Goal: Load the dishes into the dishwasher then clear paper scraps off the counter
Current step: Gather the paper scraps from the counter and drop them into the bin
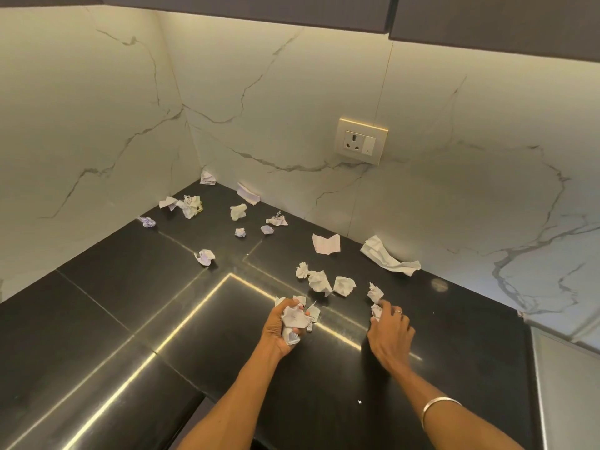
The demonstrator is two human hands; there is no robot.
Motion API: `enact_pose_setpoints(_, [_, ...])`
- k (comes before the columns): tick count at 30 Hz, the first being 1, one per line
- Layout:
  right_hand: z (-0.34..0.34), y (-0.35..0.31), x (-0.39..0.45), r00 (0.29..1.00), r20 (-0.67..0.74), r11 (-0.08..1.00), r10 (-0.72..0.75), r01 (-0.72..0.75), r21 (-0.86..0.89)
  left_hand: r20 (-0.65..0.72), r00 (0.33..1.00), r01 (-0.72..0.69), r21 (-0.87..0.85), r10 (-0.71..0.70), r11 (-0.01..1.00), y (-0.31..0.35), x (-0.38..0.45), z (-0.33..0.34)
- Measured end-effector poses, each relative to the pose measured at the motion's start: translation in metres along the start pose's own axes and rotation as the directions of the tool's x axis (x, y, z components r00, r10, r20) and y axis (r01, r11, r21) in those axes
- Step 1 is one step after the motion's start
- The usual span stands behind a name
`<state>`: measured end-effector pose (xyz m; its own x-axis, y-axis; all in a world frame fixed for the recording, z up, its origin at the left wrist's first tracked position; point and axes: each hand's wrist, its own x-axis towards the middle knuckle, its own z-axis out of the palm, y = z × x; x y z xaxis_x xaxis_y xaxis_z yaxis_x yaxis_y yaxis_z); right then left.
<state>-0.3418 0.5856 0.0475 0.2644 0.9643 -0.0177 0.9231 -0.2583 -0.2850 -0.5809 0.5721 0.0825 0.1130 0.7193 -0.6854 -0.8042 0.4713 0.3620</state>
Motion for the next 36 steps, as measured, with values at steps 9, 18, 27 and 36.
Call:
enact_pose_setpoints(9, [-0.008, -0.013, 0.019, 0.969, -0.246, 0.901, 0.020, 0.089, 0.425, -0.007, 1.000, 0.016, -0.009, -0.016, 1.000, 0.004, 0.001, 0.000])
enact_pose_setpoints(18, [0.000, -0.040, 0.063, 0.998, 0.055, 0.945, -0.029, 0.010, 0.326, -0.002, 1.000, 0.031, -0.033, -0.031, 0.999, 0.013, 0.004, -0.003])
enact_pose_setpoints(27, [0.012, -0.042, 0.039, 0.995, 0.085, 0.968, -0.052, 0.029, 0.251, -0.066, 0.998, 0.007, 0.002, -0.007, 1.000, 0.028, 0.004, -0.015])
enact_pose_setpoints(36, [-0.008, -0.115, -0.009, 0.982, -0.165, 0.644, -0.088, 0.182, 0.743, -0.140, 0.989, -0.071, -0.107, 0.056, 0.992, 0.028, -0.007, -0.007])
